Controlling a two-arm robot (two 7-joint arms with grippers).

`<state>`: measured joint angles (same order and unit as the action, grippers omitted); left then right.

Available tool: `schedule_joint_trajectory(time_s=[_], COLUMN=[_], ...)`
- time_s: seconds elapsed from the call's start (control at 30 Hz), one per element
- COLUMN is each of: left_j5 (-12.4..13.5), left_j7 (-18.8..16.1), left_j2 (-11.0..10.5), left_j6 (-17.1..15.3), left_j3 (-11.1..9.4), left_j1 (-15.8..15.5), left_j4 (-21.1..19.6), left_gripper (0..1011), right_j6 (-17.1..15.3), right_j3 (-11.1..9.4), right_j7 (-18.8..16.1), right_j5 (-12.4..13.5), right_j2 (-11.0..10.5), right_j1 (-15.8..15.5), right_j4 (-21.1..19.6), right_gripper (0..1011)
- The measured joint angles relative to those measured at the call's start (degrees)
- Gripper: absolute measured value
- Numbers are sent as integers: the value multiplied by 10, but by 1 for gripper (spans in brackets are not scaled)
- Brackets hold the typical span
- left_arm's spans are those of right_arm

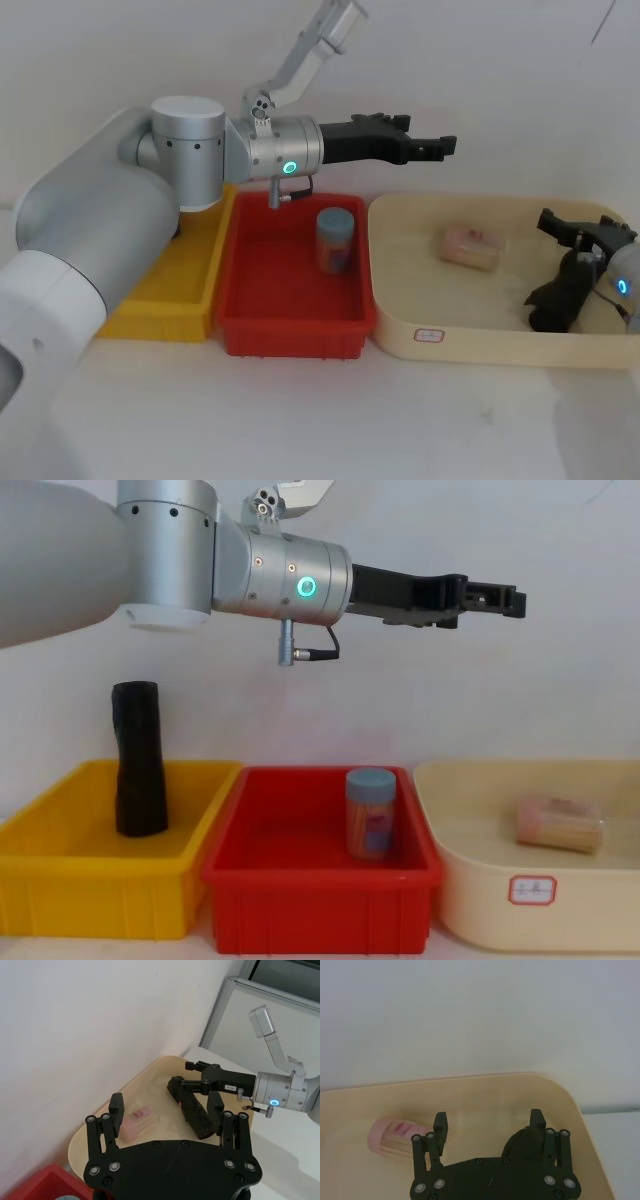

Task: Pick up the garbage bag with the one hand and transfer it to the other hand.

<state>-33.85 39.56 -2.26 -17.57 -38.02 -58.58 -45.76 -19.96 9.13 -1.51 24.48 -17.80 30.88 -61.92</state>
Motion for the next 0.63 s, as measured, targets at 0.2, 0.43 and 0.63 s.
schedule_joint_trajectory(time_s=[0.2, 0.43, 0.63], left_j5=[0, 0, 0], left_j7=[0, 0, 0], left_j2=[0, 0, 0], left_j6=[0, 0, 0], left_j3=[0, 0, 0], left_j1=[0, 0, 0], left_j4=[0, 0, 0], left_gripper=[1001, 1001, 1001], right_j6=[0, 1, 1], right_j3=[-1, -1, -2], right_j7=[1, 2, 2], right_j5=[0, 0, 0], right_j2=[0, 0, 0], right_j1=[0, 0, 0], right_j4=[1, 2, 2], right_gripper=[1002, 1001, 1001])
